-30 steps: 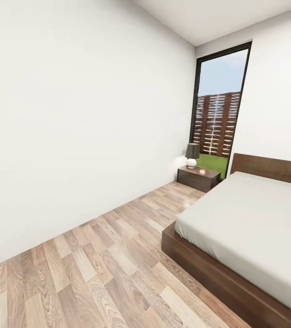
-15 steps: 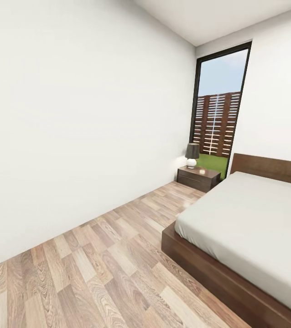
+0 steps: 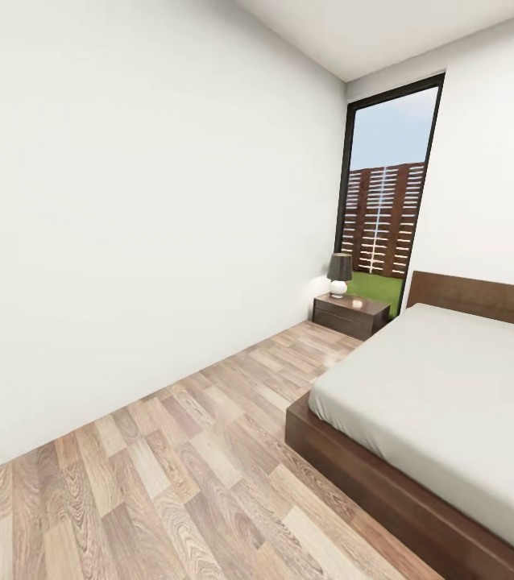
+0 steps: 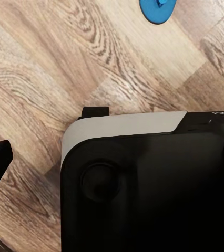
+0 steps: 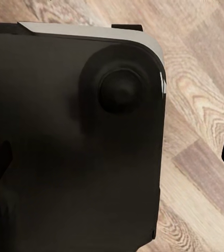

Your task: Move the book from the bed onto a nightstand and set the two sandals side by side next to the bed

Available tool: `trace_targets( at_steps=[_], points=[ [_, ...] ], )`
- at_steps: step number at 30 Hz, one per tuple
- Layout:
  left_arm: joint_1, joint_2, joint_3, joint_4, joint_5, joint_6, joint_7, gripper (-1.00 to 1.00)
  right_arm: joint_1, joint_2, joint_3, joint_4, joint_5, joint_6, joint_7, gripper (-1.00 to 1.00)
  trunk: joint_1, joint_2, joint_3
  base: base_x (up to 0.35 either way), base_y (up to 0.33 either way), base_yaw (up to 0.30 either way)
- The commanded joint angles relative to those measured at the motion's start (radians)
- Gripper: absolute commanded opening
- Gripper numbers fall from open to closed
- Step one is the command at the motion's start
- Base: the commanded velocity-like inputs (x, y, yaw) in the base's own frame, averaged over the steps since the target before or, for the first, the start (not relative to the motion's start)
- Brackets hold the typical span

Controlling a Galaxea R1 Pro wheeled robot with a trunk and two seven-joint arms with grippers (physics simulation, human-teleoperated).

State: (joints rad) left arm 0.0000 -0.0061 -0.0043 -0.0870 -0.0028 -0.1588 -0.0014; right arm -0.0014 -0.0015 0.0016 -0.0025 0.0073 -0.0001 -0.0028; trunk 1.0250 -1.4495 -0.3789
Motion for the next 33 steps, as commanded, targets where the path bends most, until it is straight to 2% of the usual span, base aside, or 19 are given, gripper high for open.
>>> trace_targets(
  at_steps=[1, 17, 23, 25, 30, 31, 32, 33],
  points=[
    [0.0, 0.0, 0.0, 0.0, 0.0, -0.002, 0.0, 1.0, 0.0, 0.0, 0.0, 0.0, 0.0, 0.0, 0.0, 1.0, 0.0, 0.0, -0.001, 0.0, 0.0, 0.0],
    [0.0, 0.0, 0.001, -0.007, 0.0, -0.002, 0.0, 1.0, 0.0, 0.0, -0.005, -0.004, -0.006, -0.002, 0.001, 1.0, 0.0, 0.0, -0.001, 0.0, 0.0, 0.0],
    [0.0, 0.001, 0.001, -0.103, 0.0, 0.0, -0.007, 1.0, 0.0, -0.004, -0.006, -0.017, -0.006, -0.002, 0.006, 1.0, 0.0, 0.0, -0.001, 0.0, 0.0, 0.0],
    [0.0, 0.001, 0.001, -0.138, 0.0, 0.001, -0.032, 1.0, 0.0, -0.005, -0.006, -0.034, -0.007, -0.002, 0.007, 1.0, 0.0, 0.0, -0.001, 0.0, 0.0, 0.0],
    [-0.001, 0.004, 0.001, -0.224, -0.001, 0.006, -0.155, 1.0, 0.0, -0.007, -0.006, -0.091, -0.007, 0.001, 0.027, 1.0, 0.0, 0.0, -0.001, 0.0, 0.0, 0.0],
    [-0.001, 0.005, 0.001, -0.256, -0.001, 0.011, -0.198, 1.0, 0.0, -0.008, -0.006, -0.107, -0.007, 0.002, 0.052, 1.0, 0.0, 0.0, -0.001, 0.0, 0.0, 0.0],
    [-0.002, 0.006, 0.001, -0.271, 0.0, 0.016, -0.217, 1.0, 0.0, -0.008, -0.006, -0.114, -0.008, 0.003, 0.069, 1.0, 0.0, 0.0, -0.001, 0.0, 0.0, 0.0],
    [-0.006, 0.006, 0.002, -0.317, 0.001, 0.068, -0.265, 1.0, 0.0, -0.011, -0.007, -0.146, -0.008, 0.007, 0.165, 1.0, 0.0, 0.0, -0.001, 0.0, 0.0, 0.0]
  ],
)
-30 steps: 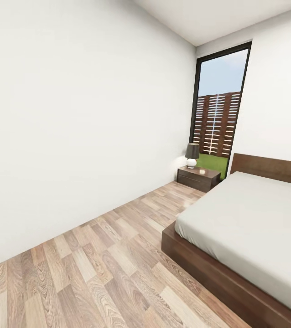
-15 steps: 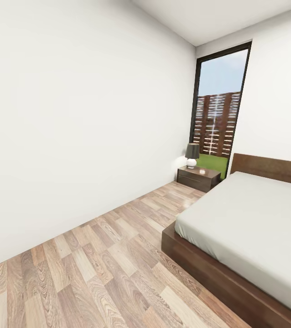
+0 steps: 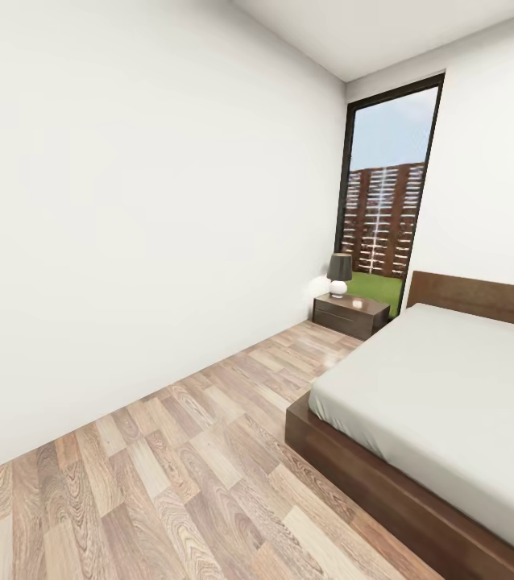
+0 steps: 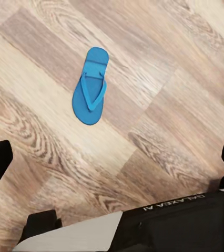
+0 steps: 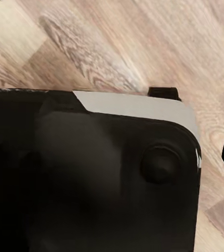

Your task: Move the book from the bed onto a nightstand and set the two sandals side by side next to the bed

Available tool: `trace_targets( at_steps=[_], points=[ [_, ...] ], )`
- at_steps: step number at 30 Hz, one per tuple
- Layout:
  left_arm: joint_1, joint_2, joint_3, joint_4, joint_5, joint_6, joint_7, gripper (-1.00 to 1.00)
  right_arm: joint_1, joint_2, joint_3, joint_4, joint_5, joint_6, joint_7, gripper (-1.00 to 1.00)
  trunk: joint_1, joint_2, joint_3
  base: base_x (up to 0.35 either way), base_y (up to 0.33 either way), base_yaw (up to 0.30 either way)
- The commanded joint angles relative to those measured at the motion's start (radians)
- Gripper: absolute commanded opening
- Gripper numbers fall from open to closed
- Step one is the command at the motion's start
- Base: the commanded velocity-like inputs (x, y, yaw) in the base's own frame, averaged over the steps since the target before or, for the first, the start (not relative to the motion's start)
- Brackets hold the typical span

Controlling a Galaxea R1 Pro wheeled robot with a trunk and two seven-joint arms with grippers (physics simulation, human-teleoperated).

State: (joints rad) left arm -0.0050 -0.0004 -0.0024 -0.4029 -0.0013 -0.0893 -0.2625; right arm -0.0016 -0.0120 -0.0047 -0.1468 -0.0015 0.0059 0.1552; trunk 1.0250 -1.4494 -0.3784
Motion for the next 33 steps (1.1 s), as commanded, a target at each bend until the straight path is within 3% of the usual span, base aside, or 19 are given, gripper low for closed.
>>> trace_targets(
  at_steps=[1, 9, 13, 15, 16, 21, 29, 33],
  points=[
    [-0.002, 0.0, 0.0, -0.009, -0.001, 0.018, -0.01, 1.0, 0.0, -0.002, -0.001, -0.012, 0.0, 0.002, 0.037, 1.0, 0.0, -0.001, -0.001, 0.0, 0.0, 0.0],
    [-0.056, -0.004, 0.0, -0.072, 0.001, 0.151, -0.036, 1.0, 0.0, -0.017, -0.001, -0.094, 0.0, 0.009, 0.3, 1.0, 0.0, -0.001, -0.001, 0.0, 0.0, 0.0],
    [-0.106, -0.016, 0.001, -0.101, 0.001, 0.189, -0.037, 1.0, 0.0, -0.02, -0.001, -0.191, 0.0, 0.014, 0.381, 1.0, 0.0, -0.001, -0.001, 0.0, 0.0, 0.0],
    [-0.134, -0.022, 0.001, -0.105, 0.0, 0.215, -0.036, 1.0, 0.0, -0.02, -0.001, -0.23, 0.0, 0.021, 0.392, 1.0, 0.0, -0.001, -0.001, 0.0, 0.0, 0.0],
    [-0.222, -0.028, 0.001, -0.11, -0.001, 0.316, -0.035, 1.0, 0.0, -0.019, -0.001, -0.309, 0.0, 0.069, 0.405, 1.0, 0.0, -0.001, -0.001, 0.0, 0.0, 0.0],
    [-0.315, -0.029, 0.001, -0.111, 0.0, 0.412, -0.034, 1.0, 0.0, -0.018, -0.001, -0.345, -0.001, 0.111, 0.409, 1.0, 0.0, -0.001, -0.001, 0.0, 0.0, 0.0],
    [-0.384, -0.028, 0.001, -0.111, 0.001, 0.445, -0.01, 1.0, 0.0, -0.017, -0.001, -0.348, -0.001, 0.117, 0.408, 1.0, 0.0, -0.001, -0.001, 0.0, 0.0, 0.0],
    [-0.404, -0.025, 0.005, -0.11, 0.019, 0.445, 0.072, 1.0, 0.0, -0.018, -0.005, -0.347, -0.003, 0.118, 0.408, 1.0, 0.0, -0.001, -0.001, 0.0, 0.0, 0.0]
  ],
)
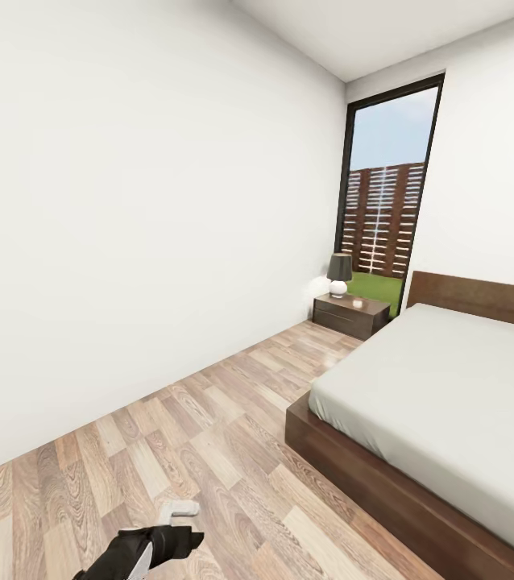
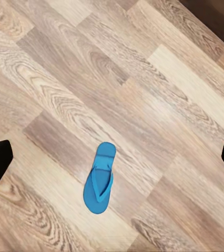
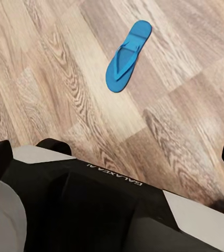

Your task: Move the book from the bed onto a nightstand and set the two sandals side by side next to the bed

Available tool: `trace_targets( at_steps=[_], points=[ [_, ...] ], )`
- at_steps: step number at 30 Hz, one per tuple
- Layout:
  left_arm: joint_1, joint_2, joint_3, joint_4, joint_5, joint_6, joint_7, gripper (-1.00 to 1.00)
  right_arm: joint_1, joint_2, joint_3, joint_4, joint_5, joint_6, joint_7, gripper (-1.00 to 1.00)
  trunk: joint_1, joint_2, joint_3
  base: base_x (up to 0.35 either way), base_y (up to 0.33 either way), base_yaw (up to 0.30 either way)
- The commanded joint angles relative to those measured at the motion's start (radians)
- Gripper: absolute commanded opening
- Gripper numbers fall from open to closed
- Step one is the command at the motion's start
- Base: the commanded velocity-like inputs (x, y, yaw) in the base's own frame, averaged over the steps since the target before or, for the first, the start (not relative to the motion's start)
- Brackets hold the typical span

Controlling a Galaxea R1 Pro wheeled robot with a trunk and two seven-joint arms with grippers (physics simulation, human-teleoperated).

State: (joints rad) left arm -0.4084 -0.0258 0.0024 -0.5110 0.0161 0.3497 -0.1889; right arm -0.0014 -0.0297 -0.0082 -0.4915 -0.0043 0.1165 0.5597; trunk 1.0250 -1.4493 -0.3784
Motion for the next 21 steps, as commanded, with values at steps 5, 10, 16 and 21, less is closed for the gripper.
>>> trace_targets(
  at_steps=[5, 10, 16, 21],
  points=[
    [-0.003, -0.001, 0.0, 0.0, 0.024, -0.001, 0.021, 1.0, 0.0, -0.001, -0.026, -0.001, -0.002, 0.008, 0.004, 1.0, 0.0, -0.001, -0.001, 0.0, 0.0, 0.0],
    [-0.003, -0.004, -0.001, 0.006, 0.035, -0.002, 0.027, 1.0, 0.0, 0.0, -0.071, -0.001, -0.001, 0.008, 0.003, 1.0, 0.0, -0.001, -0.001, 0.0, 0.0, 0.0],
    [-0.003, -0.004, -0.001, 0.009, 0.038, -0.003, 0.028, 1.0, 0.0, 0.001, -0.097, -0.001, 0.0, 0.007, 0.002, 1.0, 0.0, -0.001, -0.001, 0.0, 0.0, 0.0],
    [-0.003, -0.003, -0.001, 0.009, 0.039, -0.003, 0.028, 1.0, 0.0, 0.0, -0.1, -0.001, 0.0, 0.006, 0.001, 1.0, 0.0, -0.001, -0.001, 0.0, 0.0, 0.0]
  ],
)
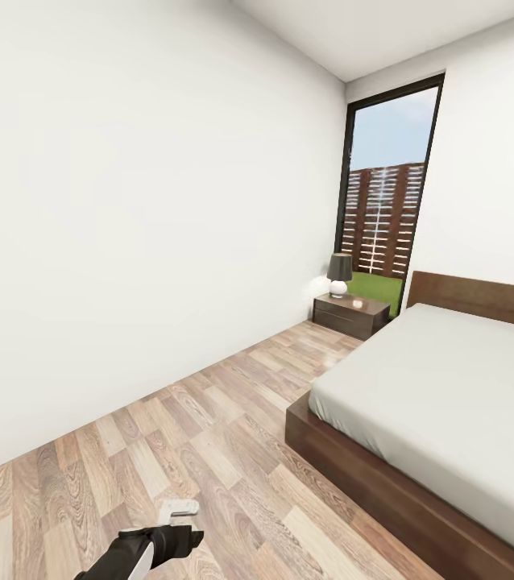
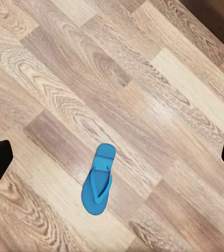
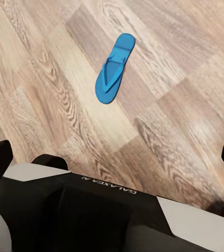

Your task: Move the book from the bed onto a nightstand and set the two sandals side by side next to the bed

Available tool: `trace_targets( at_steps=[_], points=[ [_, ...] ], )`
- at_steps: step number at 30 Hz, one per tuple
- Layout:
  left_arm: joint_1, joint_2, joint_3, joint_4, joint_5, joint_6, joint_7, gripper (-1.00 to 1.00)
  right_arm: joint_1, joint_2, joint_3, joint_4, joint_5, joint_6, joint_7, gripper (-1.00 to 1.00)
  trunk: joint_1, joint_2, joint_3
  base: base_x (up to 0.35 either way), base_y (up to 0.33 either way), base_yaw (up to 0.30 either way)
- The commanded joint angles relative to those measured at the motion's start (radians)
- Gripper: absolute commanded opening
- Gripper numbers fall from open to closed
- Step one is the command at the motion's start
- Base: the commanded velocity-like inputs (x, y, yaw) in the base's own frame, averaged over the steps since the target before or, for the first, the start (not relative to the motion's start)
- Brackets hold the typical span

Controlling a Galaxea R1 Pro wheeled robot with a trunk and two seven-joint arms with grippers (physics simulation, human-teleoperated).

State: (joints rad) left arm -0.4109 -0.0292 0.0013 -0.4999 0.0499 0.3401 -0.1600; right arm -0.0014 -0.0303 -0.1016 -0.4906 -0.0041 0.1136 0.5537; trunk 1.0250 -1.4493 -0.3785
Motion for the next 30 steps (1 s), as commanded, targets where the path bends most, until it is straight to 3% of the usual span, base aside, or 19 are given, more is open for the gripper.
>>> trace_targets(
  at_steps=[1, 23, 25, 30],
  points=[
    [0.0, 0.0, 0.0, -0.002, 0.005, 0.007, -0.001, 1.0, 0.0, 0.001, -0.007, -0.002, 0.0, 0.009, 0.007, 1.0, 0.0, -0.001, -0.001, 0.0, 0.0, 0.0],
    [0.0, 0.001, 0.0, -0.002, 0.005, 0.005, 0.0, 1.0, 0.0, 0.0, -0.016, -0.004, 0.0, 0.003, 0.005, 1.0, 0.08, -0.148, -0.067, 0.0, 0.0, 0.0],
    [0.0, 0.002, 0.0, -0.002, 0.005, 0.005, 0.0, 1.0, 0.0, -0.005, -0.023, -0.005, -0.002, 0.002, 0.006, 1.0, 0.088, -0.162, -0.073, 0.0, 0.0, 0.0],
    [0.0, 0.001, 0.0, -0.002, 0.005, 0.005, 0.0, 1.0, 0.0, -0.041, -0.086, -0.008, -0.03, 0.003, 0.012, 1.0, 0.107, -0.197, -0.089, 0.0, 0.0, 0.0]
  ],
)
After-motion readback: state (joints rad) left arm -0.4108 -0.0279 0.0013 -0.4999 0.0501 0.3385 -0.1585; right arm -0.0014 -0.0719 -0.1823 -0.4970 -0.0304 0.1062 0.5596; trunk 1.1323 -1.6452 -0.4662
